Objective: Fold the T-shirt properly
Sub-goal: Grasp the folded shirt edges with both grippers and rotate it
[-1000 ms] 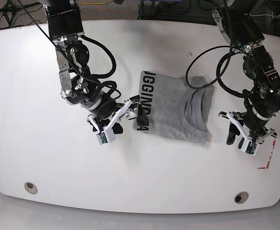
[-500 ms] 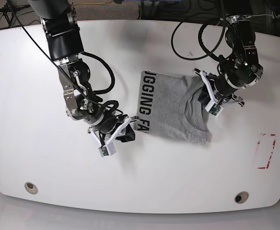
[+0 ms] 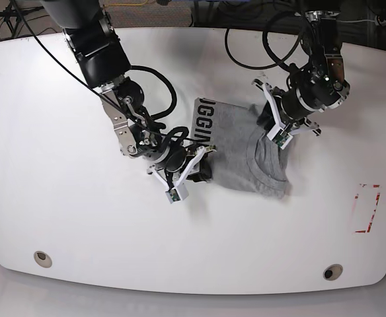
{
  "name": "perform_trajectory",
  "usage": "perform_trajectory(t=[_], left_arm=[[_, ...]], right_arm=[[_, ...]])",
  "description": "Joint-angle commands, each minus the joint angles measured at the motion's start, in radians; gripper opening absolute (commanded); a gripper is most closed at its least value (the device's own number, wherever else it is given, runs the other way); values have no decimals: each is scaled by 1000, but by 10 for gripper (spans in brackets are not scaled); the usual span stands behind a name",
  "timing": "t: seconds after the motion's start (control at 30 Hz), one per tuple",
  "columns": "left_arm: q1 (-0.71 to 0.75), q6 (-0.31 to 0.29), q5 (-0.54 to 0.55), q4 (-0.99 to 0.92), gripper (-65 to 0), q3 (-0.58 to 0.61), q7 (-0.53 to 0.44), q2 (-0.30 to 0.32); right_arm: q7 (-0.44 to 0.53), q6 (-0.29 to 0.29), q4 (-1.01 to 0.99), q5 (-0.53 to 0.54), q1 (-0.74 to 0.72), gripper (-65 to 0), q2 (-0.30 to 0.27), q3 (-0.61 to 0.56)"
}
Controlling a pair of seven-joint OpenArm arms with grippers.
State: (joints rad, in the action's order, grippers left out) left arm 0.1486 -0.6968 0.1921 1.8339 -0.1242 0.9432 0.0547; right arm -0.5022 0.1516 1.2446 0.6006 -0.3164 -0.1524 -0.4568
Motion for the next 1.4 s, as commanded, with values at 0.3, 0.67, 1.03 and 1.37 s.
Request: perform_trajectory(t=[0.3,0.67,1.03,1.37], left_arm=[[-102,-1,8,-112,-568,4,-19,53],[-297,-1,10,-392,-568,100,-31,121],[-519,-1,8,-730,-568,246,-171,124],[-643,-1,16,-765,-568,261,-152,115]], right_arm=[[115,3,-119,-169,1,-549,-22,-40],[98,-7,110,-167,219,-549,-105,31],[75,-8,295,-172,435,-549,-102,186],[15,-10,465,-170,491,-547,-100,209]])
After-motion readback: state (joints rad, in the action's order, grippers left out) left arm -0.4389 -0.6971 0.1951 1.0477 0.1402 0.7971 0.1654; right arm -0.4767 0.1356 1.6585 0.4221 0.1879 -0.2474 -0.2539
